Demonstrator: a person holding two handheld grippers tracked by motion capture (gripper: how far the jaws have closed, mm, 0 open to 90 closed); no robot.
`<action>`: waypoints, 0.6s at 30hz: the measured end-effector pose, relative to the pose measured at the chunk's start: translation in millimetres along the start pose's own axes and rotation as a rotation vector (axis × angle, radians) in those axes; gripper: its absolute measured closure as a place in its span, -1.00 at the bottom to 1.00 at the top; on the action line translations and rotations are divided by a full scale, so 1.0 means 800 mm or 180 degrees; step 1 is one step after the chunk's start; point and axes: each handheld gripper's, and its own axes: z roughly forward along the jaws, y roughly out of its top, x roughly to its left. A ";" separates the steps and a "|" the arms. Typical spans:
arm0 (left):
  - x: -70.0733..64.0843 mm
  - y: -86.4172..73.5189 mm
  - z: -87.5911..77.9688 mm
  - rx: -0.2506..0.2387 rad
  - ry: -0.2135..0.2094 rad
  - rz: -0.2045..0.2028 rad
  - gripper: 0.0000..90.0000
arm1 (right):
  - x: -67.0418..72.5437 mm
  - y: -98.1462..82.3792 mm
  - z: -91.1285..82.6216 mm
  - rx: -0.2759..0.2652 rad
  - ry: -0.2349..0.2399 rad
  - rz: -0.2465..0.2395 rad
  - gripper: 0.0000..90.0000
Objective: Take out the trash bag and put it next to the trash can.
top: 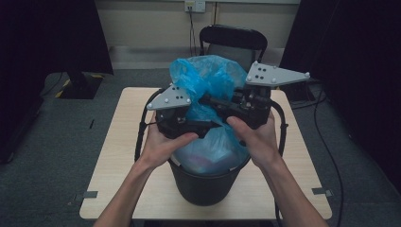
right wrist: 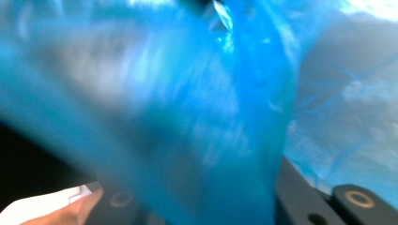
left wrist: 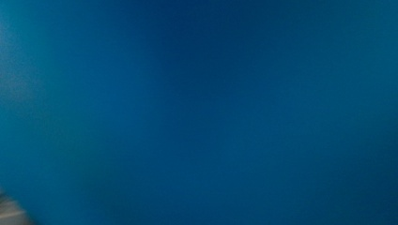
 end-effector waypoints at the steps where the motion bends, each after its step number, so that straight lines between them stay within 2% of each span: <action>1: 0.001 -0.001 -0.002 -0.0019 -0.0032 -0.0012 0.78 | 0.001 0.000 -0.002 0.0018 -0.0030 0.0004 0.60; 2: 0.003 -0.002 -0.005 -0.0037 -0.0021 -0.0003 0.92 | 0.001 0.000 -0.006 0.0028 -0.0091 0.0001 0.36; 4: 0.007 -0.003 -0.011 -0.0064 0.0014 -0.0049 0.98 | -0.002 0.000 -0.016 0.0032 -0.0250 0.0014 -0.02; 5: 0.010 -0.003 -0.014 -0.0067 0.0019 -0.0055 0.98 | -0.005 0.000 -0.021 0.0020 -0.0313 0.0018 -0.16; 7: 0.011 -0.003 -0.017 -0.0105 0.0030 -0.0099 0.99 | -0.010 -0.003 -0.033 -0.0012 -0.0432 -0.0014 -0.31; 8: 0.014 -0.002 -0.023 -0.0171 0.0001 -0.0139 0.99 | -0.012 -0.005 -0.037 0.0007 -0.0481 -0.0030 -0.39; 12: 0.017 0.009 -0.035 -0.0272 0.0056 -0.0122 0.99 | -0.024 -0.022 -0.041 0.0092 -0.0407 0.0009 -0.55; 14: 0.017 0.016 -0.039 -0.0362 0.0025 -0.0159 0.99 | -0.027 -0.032 -0.036 0.0145 -0.0339 0.0038 -0.64; 16: 0.016 0.023 -0.041 -0.0427 -0.0004 -0.0158 0.99 | -0.029 -0.041 -0.026 0.0263 -0.0265 0.0065 -0.65; 18: 0.013 0.028 -0.041 -0.0451 -0.0020 -0.0145 0.99 | -0.028 -0.046 -0.017 0.0252 -0.0218 0.0064 -0.65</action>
